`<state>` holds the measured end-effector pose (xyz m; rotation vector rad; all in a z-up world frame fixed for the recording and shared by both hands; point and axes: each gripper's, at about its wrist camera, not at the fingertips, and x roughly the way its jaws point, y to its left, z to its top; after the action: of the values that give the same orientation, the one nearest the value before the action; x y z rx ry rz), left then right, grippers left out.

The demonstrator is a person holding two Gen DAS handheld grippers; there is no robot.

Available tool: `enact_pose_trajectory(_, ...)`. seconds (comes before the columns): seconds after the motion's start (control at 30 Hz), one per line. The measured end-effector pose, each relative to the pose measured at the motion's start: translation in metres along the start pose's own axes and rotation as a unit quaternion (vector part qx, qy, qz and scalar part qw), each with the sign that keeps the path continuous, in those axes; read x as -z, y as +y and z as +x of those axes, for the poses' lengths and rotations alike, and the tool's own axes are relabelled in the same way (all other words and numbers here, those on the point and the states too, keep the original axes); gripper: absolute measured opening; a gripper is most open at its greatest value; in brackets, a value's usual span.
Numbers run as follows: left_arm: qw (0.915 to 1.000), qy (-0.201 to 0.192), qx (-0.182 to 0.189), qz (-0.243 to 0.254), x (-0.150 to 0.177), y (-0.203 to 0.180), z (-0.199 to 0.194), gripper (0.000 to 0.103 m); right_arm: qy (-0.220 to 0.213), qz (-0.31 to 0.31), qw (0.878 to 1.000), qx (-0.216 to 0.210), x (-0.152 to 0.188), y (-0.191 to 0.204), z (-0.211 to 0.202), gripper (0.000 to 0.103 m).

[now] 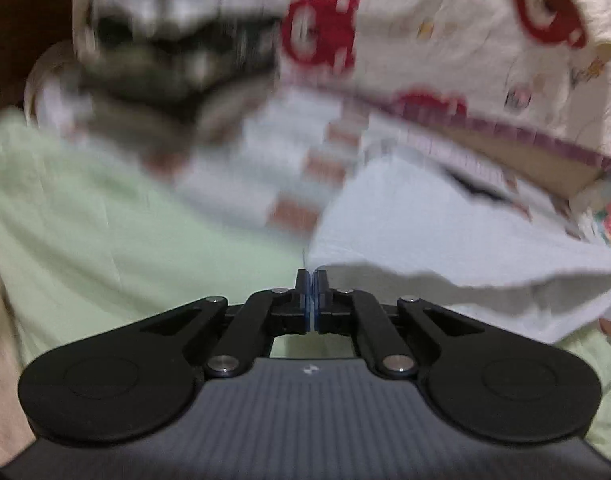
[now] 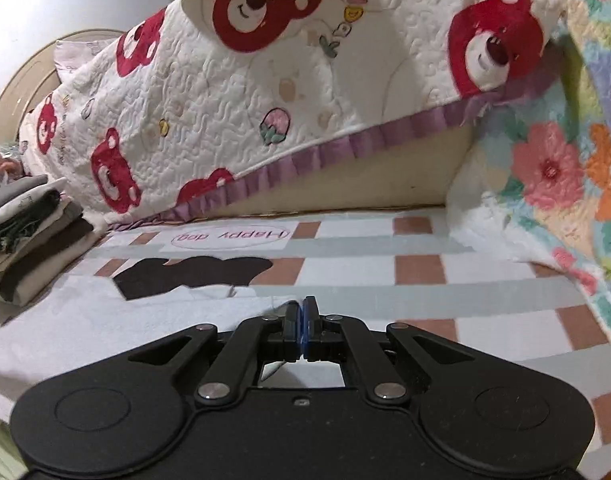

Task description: Fold clothes

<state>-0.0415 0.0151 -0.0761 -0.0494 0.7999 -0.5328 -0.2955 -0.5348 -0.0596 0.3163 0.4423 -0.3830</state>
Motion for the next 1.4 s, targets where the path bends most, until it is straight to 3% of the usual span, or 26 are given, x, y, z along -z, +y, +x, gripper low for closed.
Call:
enact_pose_trajectory(0.3, 0.9913, 0.085, -0.006, -0.1, 0.023, 0.035, 0.035, 0.008, 0.021, -0.016, 0.999, -0.025, 0.024, 0.003, 0.02, 0.006)
enact_pose_trajectory(0.37, 0.9922, 0.085, -0.015, -0.089, 0.023, 0.033, 0.038, 0.034, 0.025, -0.021, 0.999, -0.028, 0.029, 0.004, 0.023, 0.008)
enact_pose_trajectory(0.43, 0.993, 0.085, -0.024, -0.078, 0.023, 0.031, 0.041, 0.044, 0.027, -0.026, 0.999, -0.03, 0.032, 0.004, 0.025, 0.008)
enact_pose_trajectory(0.6, 0.9941, 0.085, -0.047, -0.049, 0.024, 0.027, 0.049, 0.043, 0.029, -0.037, 0.998, -0.03, 0.034, -0.001, 0.026, 0.008)
enact_pose_trajectory(0.7, 0.9941, 0.084, -0.061, -0.032, 0.024, 0.024, 0.054, 0.037, 0.03, -0.043, 0.998, -0.03, 0.035, -0.004, 0.026, 0.008)
enact_pose_trajectory(0.83, 0.9964, 0.078, -0.006, -0.03, 0.017, 0.021, 0.049, 0.017, 0.035, -0.048, 0.998, -0.032, 0.037, -0.007, 0.028, 0.009)
enact_pose_trajectory(0.93, 0.9969, 0.075, 0.0, -0.024, 0.013, 0.014, 0.054, 0.017, 0.049, -0.043, 0.997, -0.042, 0.042, -0.01, 0.034, 0.01)
enact_pose_trajectory(1.03, 0.9964, 0.08, -0.024, 0.01, 0.009, 0.008, 0.057, 0.017, 0.063, -0.037, 0.996, -0.052, 0.047, -0.012, 0.04, 0.02)
enact_pose_trajectory(1.1, 0.9972, 0.067, -0.029, 0.02, 0.001, 0.012, 0.047, 0.021, 0.075, -0.034, 0.995, -0.056, 0.051, -0.012, 0.045, 0.036)
enact_pose_trajectory(1.13, 0.9974, 0.06, -0.031, 0.025, -0.003, 0.015, 0.041, 0.021, 0.082, -0.032, 0.995, -0.055, 0.053, -0.011, 0.048, 0.04)
enact_pose_trajectory(1.2, 0.9973, 0.073, 0.01, 0.0, -0.008, 0.023, 0.036, 0.024, 0.094, -0.032, 0.994, -0.054, 0.057, -0.01, 0.055, 0.048)
enact_pose_trajectory(1.27, 0.9968, 0.077, 0.02, -0.004, -0.006, 0.024, 0.033, 0.033, 0.104, -0.036, 0.992, -0.055, 0.06, -0.008, 0.063, 0.048)
enact_pose_trajectory(1.33, 0.9961, 0.085, 0.021, 0.002, -0.001, 0.021, 0.036, 0.043, 0.114, -0.039, 0.991, -0.055, 0.064, -0.007, 0.07, 0.047)
enact_pose_trajectory(1.37, 0.9948, 0.098, 0.028, 0.006, 0.002, 0.018, 0.041, 0.044, 0.109, -0.041, 0.992, -0.056, 0.064, -0.006, 0.071, 0.031)
enact_pose_trajectory(1.4, 0.9932, 0.111, 0.036, 0.01, 0.005, 0.016, 0.046, 0.045, 0.103, -0.031, 0.992, -0.058, 0.061, -0.007, 0.071, 0.001)
